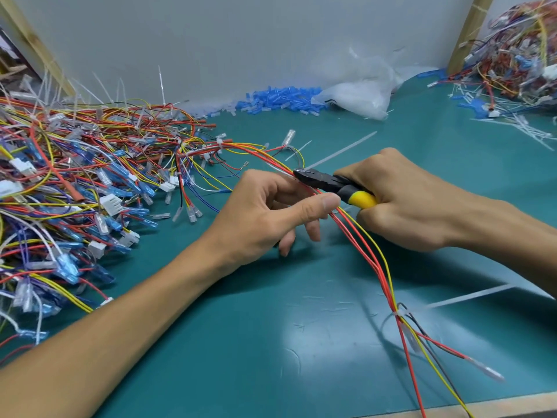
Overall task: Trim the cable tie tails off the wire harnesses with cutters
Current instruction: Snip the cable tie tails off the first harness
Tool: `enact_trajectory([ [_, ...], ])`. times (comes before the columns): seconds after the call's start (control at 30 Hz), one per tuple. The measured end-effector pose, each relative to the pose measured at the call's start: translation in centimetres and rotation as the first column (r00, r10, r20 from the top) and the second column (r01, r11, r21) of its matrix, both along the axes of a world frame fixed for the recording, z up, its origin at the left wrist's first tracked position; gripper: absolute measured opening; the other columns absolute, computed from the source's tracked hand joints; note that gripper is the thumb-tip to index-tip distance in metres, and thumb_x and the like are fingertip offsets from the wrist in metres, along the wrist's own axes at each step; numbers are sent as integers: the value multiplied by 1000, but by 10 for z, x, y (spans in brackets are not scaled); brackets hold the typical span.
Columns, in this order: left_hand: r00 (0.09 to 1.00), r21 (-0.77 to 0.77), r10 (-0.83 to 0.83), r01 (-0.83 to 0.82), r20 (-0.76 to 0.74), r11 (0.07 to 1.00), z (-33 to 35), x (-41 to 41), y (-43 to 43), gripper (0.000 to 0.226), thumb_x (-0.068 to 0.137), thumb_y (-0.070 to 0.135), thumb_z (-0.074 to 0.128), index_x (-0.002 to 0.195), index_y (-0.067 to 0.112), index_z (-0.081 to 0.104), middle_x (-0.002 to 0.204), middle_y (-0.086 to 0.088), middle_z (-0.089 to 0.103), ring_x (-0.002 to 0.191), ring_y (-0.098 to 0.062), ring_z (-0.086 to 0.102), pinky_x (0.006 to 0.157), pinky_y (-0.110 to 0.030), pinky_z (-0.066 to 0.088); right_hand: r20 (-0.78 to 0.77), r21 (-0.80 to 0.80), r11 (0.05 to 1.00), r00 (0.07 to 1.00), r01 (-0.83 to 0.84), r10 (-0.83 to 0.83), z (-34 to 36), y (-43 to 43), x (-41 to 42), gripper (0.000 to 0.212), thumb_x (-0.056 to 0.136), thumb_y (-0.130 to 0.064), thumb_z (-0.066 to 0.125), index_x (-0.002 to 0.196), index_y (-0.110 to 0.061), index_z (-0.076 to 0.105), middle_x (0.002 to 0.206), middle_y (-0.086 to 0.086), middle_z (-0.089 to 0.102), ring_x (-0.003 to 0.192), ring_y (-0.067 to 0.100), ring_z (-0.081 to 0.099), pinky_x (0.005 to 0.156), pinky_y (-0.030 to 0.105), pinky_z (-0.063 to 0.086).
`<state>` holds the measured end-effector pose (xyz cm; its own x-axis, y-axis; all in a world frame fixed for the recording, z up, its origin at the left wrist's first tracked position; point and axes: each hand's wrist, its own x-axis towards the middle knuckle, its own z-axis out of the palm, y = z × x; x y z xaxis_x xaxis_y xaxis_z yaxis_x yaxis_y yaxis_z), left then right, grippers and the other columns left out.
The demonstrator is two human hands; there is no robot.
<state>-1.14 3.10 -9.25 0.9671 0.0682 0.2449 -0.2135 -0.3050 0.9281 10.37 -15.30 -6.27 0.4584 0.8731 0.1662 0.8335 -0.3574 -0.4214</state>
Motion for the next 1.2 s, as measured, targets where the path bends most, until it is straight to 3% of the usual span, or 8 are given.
enact_trajectory([
  [0.07,1000,17,-1,2,-3,1000,-1,-1,-1,25,95,25,72,76,9,76,62,-10,72,34,-25,49,39,-24,40,-2,-1,1000,1000,-1,1,0,0,-1,9,62,-15,43,68,-13,48,58,11,38,57,19,24,50,40,28],
  [0.13,1000,27,0,0,2,1000,0,-3,-2,24,96,24,72,75,13,76,61,-9,72,33,-25,50,39,-25,40,-5,-5,1000,1000,-7,7,-1,0,-2,16,61,-15,42,72,-10,53,59,13,40,57,20,25,50,43,31],
  [0.33,1000,7,8,-8,26,1000,2,-4,-3,23,96,19,71,73,21,74,61,-11,72,32,-34,47,38,-32,36,-30,21,1000,1000,9,-8,-4,2,-2,8,60,-12,43,65,-13,37,59,15,34,55,18,20,46,35,22],
  [0.63,1000,20,4,-4,11,1000,2,-4,-2,21,96,18,69,76,14,72,60,-11,72,33,-34,46,40,-29,36,-39,24,999,999,24,-23,-7,3,-2,9,63,-14,43,65,-12,34,62,19,32,59,19,18,48,36,20],
  [0.87,999,-12,16,-16,29,1000,2,-3,0,29,97,13,68,69,21,71,61,-12,72,34,-27,48,38,-32,36,-54,51,998,998,41,-39,-5,2,0,13,62,-13,45,68,-10,34,61,6,27,61,18,18,51,39,19],
  [1.2,1000,-91,12,-10,18,996,-2,0,7,31,95,14,64,83,-15,67,64,-13,72,35,-26,50,39,-25,38,-117,126,988,990,90,-76,2,-1,3,22,60,-12,48,68,-13,28,59,-3,25,58,16,18,52,37,17],
])
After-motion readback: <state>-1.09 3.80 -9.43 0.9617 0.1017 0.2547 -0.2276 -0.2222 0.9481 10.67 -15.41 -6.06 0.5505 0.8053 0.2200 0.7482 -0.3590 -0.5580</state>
